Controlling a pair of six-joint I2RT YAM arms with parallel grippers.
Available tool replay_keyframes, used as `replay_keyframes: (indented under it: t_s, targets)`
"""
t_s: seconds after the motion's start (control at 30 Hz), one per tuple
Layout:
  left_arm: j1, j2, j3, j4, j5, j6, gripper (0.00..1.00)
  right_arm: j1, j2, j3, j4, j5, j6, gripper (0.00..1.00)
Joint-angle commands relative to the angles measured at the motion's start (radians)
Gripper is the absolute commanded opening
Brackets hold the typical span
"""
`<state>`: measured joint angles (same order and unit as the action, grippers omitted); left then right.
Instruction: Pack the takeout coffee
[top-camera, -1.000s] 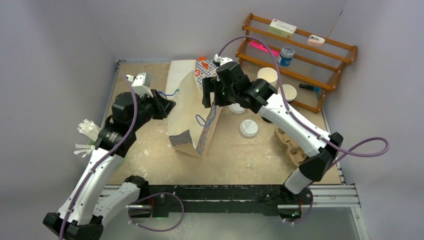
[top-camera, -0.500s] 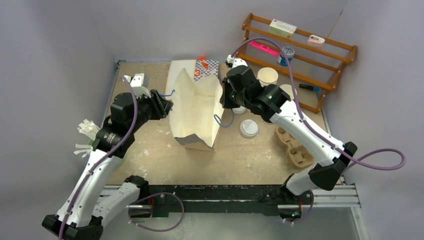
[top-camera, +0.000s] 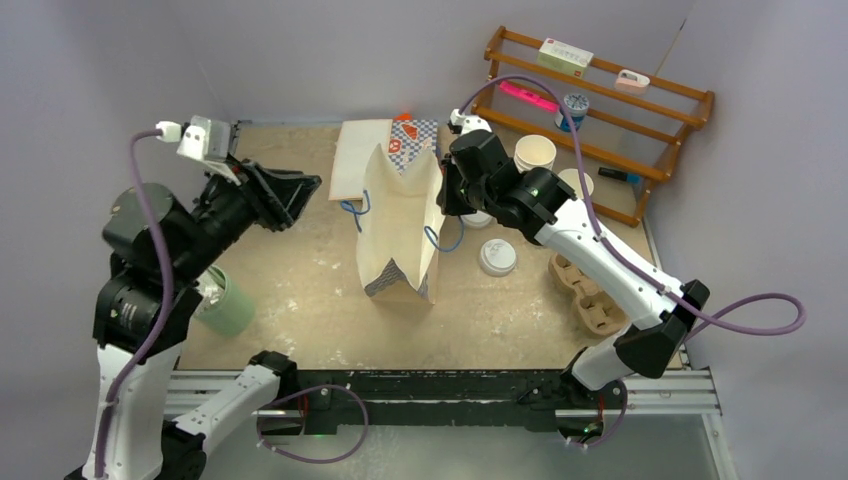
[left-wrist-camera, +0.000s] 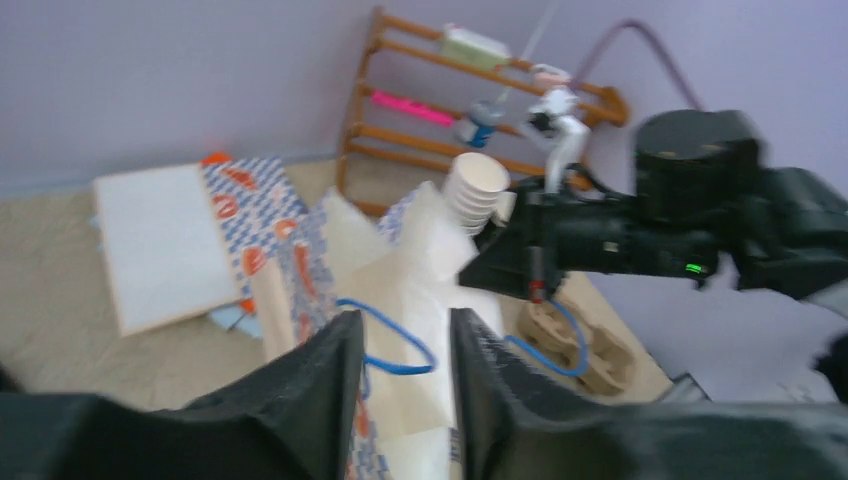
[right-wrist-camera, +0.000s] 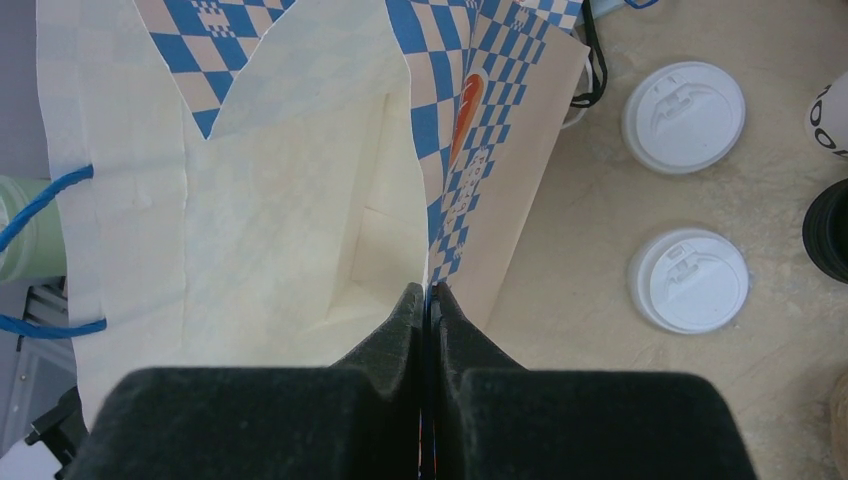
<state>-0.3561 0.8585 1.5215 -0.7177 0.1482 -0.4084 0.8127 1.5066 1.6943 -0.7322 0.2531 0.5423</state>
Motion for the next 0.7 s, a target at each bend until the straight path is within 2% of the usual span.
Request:
replay_keyframes:
  t_s: [0.0,0.07,0.13,0.2,0.33,0.4,0.5,0.67]
  targets:
    - [-0.003,0.027,0.064,0.041,0.332,-0.054,0.29,0.003,0.002,0.034,0.038,0.023,0.009,0.00]
    - [-0.003,0.040,-0.007,0.188,0.473,-0.138,0.16,0.002,0.001,0.030,0.043,0.021,0.012,0.00]
    - [-0.003,0.053,-0.082,0.297,0.548,-0.213,0.08,0.003,0.000,0.028,0.048,0.020,0.015,0.00]
    - [-0.004,0.062,-0.141,0.361,0.571,-0.254,0.05,0.003,0.000,0.027,0.049,0.016,0.017,0.00]
    - [-0.025,0.085,-0.167,0.400,0.550,-0.271,0.05,0.003,0.003,0.030,0.048,0.018,0.016,0.00]
    - [-0.069,0.107,-0.170,0.398,0.518,-0.264,0.05,0.003,0.006,0.031,0.048,0.018,0.016,0.00]
    - [-0.204,0.154,-0.157,0.358,0.413,-0.225,0.10,0.003,0.012,0.034,0.048,0.021,0.022,0.00]
    - [-0.435,0.257,-0.073,0.212,0.124,-0.154,0.21,0.003,0.025,0.036,0.051,0.027,0.030,0.00]
